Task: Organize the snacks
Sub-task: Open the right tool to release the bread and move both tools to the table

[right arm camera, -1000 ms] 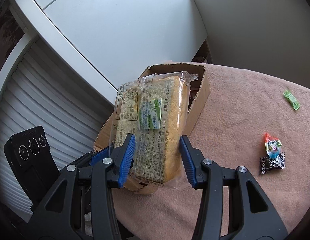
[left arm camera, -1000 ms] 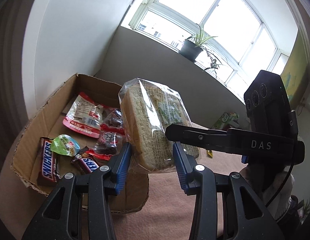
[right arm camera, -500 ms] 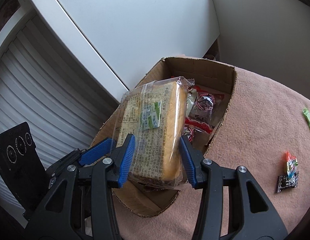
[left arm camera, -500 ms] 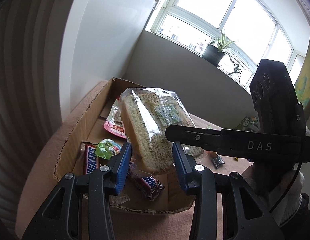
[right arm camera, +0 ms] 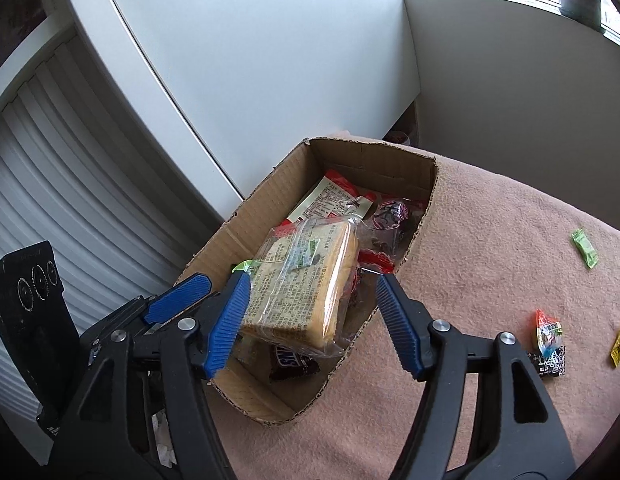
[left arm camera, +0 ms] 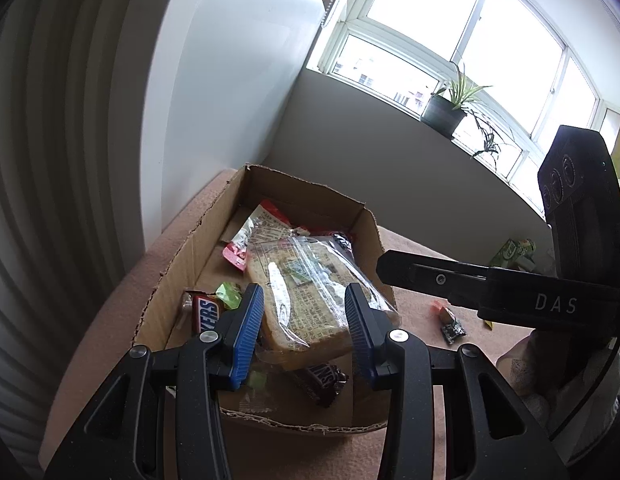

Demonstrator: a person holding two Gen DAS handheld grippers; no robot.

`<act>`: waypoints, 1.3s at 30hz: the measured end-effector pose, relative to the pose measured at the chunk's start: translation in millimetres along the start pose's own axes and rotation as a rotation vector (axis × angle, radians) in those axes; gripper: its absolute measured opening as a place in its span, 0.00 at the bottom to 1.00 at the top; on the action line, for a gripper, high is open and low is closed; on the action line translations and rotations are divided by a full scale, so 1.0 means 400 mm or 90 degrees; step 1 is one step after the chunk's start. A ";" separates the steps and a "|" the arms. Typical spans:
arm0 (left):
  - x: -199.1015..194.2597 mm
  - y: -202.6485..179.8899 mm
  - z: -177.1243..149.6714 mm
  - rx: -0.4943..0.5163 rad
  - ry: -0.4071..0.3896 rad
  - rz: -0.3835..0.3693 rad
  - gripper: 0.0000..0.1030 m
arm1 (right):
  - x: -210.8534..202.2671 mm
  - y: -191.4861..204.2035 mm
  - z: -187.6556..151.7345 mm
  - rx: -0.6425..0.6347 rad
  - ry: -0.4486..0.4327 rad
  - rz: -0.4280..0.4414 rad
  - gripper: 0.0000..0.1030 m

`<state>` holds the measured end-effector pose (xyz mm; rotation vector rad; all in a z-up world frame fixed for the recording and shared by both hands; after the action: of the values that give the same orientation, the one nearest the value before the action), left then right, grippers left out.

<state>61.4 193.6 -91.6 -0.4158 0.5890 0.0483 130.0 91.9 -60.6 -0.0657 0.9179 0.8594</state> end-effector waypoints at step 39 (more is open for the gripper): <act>0.270 -0.430 -0.131 0.117 0.155 -0.066 0.46 | -0.235 -0.732 -0.251 0.274 -0.034 -0.185 0.82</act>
<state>151.3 7.4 -127.0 -0.2751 0.8039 -0.1572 232.0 -203.9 -142.7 0.1918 0.9962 0.3824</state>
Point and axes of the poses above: each gripper's, at about its wrist camera, not at the fingertips, and x roughly the way its jaws point, y to its left, z to its top, the point moved 5 cm from there along x, roughly the way its jaws point, and after that the axes turned 1 degree about -y, right-handed, at the moved point
